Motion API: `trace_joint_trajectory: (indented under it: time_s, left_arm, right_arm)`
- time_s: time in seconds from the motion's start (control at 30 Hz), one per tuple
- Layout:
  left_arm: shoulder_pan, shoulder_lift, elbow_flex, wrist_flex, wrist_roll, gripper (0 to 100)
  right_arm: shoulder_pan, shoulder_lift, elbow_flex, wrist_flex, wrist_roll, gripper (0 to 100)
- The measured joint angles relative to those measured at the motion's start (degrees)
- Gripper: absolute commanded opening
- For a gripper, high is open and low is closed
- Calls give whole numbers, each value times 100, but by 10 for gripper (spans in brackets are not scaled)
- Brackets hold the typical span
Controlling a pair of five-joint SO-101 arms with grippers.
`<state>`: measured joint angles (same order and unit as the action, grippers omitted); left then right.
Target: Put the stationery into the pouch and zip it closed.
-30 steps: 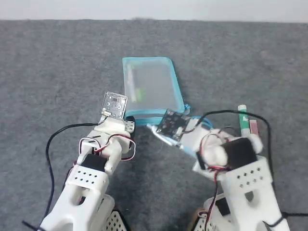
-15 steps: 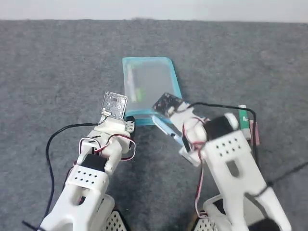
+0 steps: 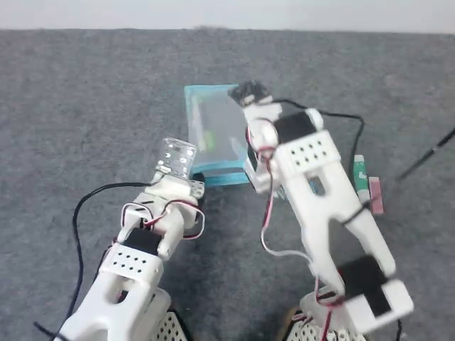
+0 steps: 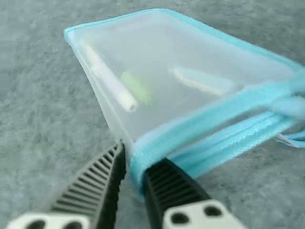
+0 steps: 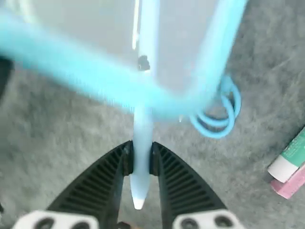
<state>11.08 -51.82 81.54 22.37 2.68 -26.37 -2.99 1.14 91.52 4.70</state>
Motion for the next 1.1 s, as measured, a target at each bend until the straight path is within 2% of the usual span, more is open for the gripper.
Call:
trace_joint_trajectory:
  time_s: [0.07, 0.27, 0.43, 0.67, 0.93, 1.1]
  left_arm:
    - [176, 0, 0, 0, -53, 12]
    - [290, 0, 0, 0, -62, 12]
    - [290, 0, 0, 0, -62, 12]
    - [290, 0, 0, 0, -62, 12]
    - [325, 0, 9, 0, -105, 12]
    - [-290, 0, 9, 0, -105, 12]
  right_arm:
    - [0, 343, -431, 9, -202, 23]
    - [-141, 791, -1459, 545, -343, 166]
    - [-589, 782, -1670, 651, -202, 170]
    - [-501, 422, -1697, 703, 237, 169]
    - [1134, -607, -1495, 888, 1160, 169]
    - [2330, -633, -158, 738, 1846, 169]
